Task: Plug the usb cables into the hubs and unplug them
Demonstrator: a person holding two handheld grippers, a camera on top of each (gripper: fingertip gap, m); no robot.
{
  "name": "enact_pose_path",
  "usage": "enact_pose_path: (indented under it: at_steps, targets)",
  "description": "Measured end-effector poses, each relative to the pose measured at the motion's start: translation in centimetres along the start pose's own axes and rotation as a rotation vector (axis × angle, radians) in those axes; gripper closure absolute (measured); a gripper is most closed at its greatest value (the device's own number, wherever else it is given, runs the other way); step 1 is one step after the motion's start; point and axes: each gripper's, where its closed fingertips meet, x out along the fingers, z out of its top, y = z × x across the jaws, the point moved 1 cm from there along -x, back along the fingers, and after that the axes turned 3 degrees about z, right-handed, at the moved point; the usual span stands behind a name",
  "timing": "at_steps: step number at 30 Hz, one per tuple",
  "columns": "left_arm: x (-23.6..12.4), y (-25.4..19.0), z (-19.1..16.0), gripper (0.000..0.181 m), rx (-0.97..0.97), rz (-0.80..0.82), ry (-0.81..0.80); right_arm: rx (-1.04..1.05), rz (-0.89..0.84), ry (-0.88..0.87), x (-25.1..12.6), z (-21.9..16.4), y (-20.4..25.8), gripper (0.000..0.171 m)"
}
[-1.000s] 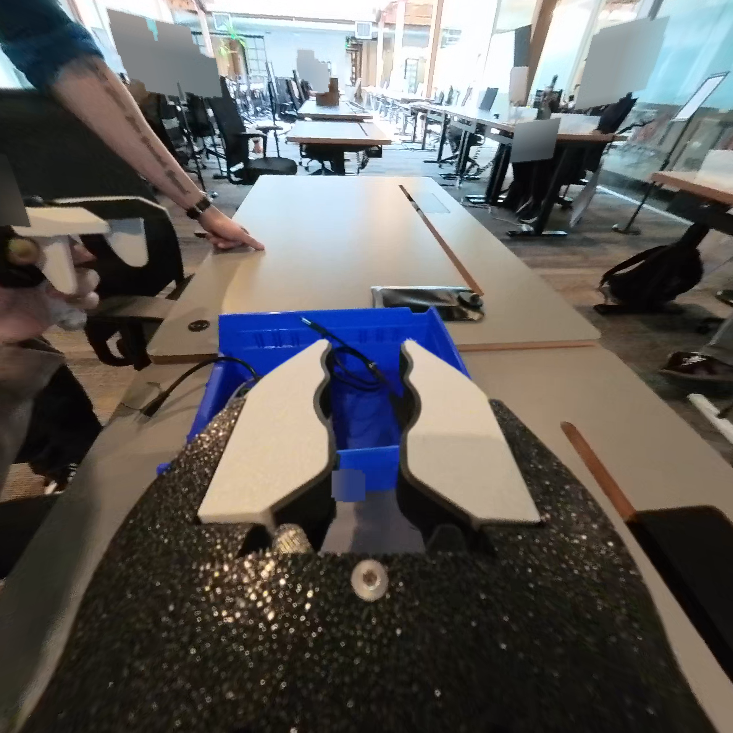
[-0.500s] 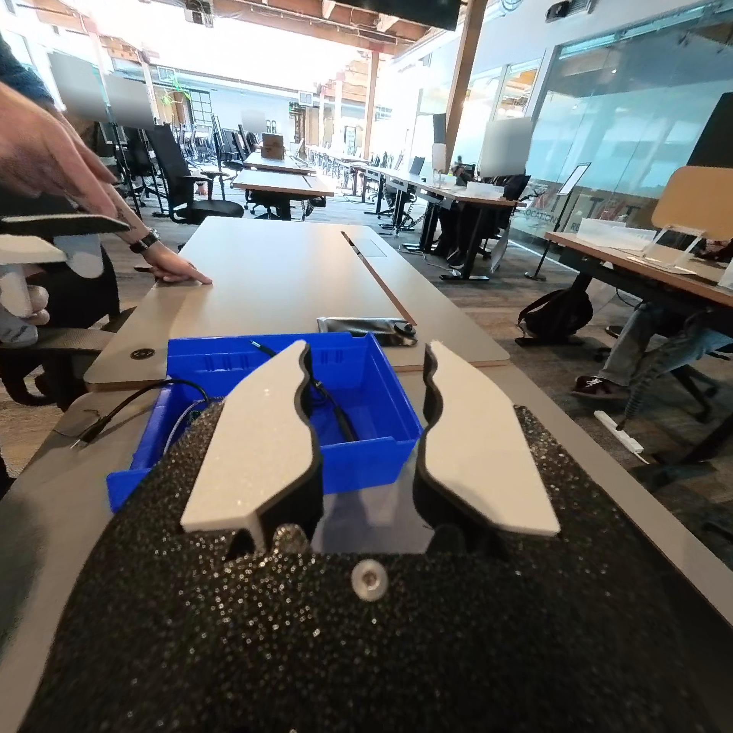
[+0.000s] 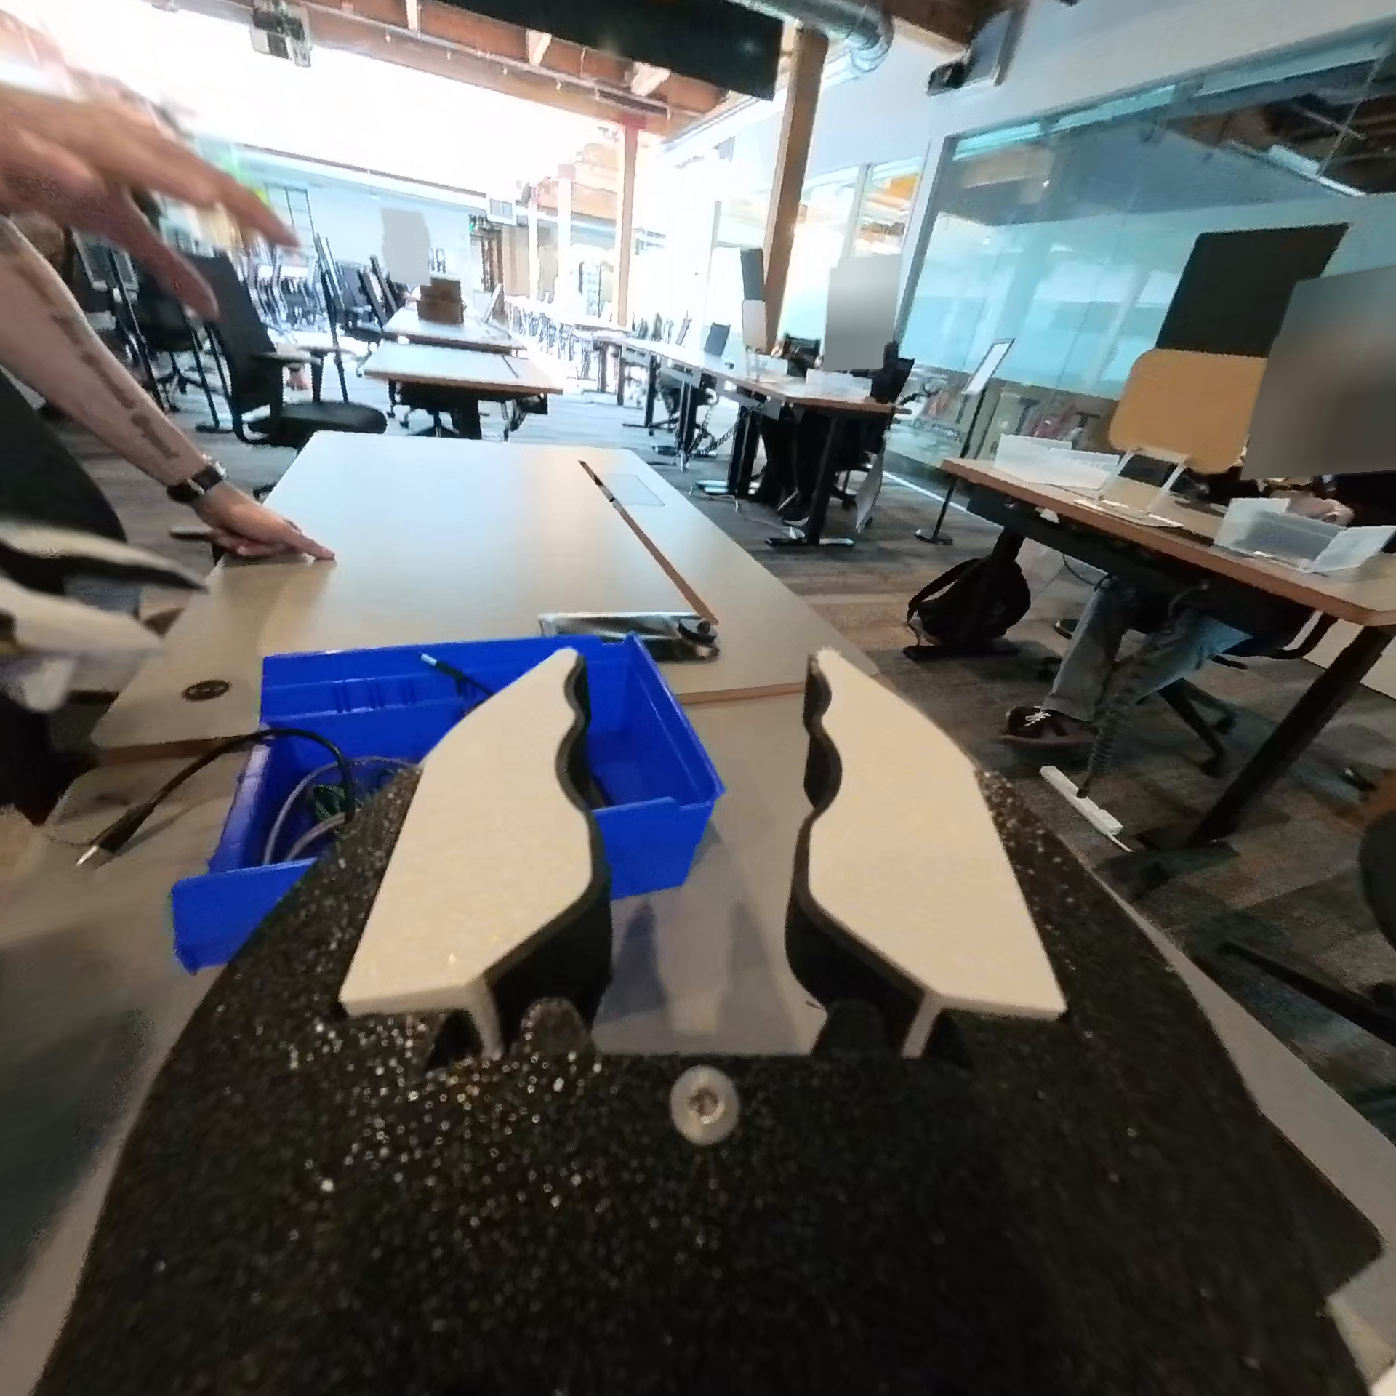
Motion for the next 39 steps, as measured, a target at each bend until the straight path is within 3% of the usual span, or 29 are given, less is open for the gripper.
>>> enact_pose_path:
  at_steps: [7,11,15,21,26,33,35,39]
  targets:
    - [0.7,1.3,-9.2,0.114,-0.033,0.061,0.401,0.050,0.006,-0.102,-3.0,1.4,-1.0,0.117]
    - [1.1,0.9,-11.7,0.122,-0.121,0.014,0.493,0.051,0.017,-0.083,-3.3,1.1,-1.0,0.119]
    - [1.6,1.1,-13.4,0.144,-0.124,0.014,0.572,0.058,0.031,-0.091,-3.5,1.1,-1.0,0.119]
    - [1.0,0.9,-11.0,0.176,-0.098,0.053,0.506,0.065,0.047,-0.102,-3.8,1.3,-0.9,0.119]
    - [2.0,0.5,-6.1,0.176,0.016,0.086,0.450,0.070,0.053,-0.119,-4.2,1.5,-1.0,0.122]
    - [6.3,1.0,-4.9,0.175,0.278,0.167,0.553,0.086,0.057,-0.095,-4.3,0.8,-1.4,0.122]
    - [6.9,1.1,-4.9,0.169,0.343,0.204,0.552,0.087,0.051,-0.084,-4.4,0.6,-1.6,0.120]
    - [7.1,0.9,-5.2,0.136,0.366,0.244,0.528,0.093,0.039,-0.074,-4.7,0.2,-2.2,0.119]
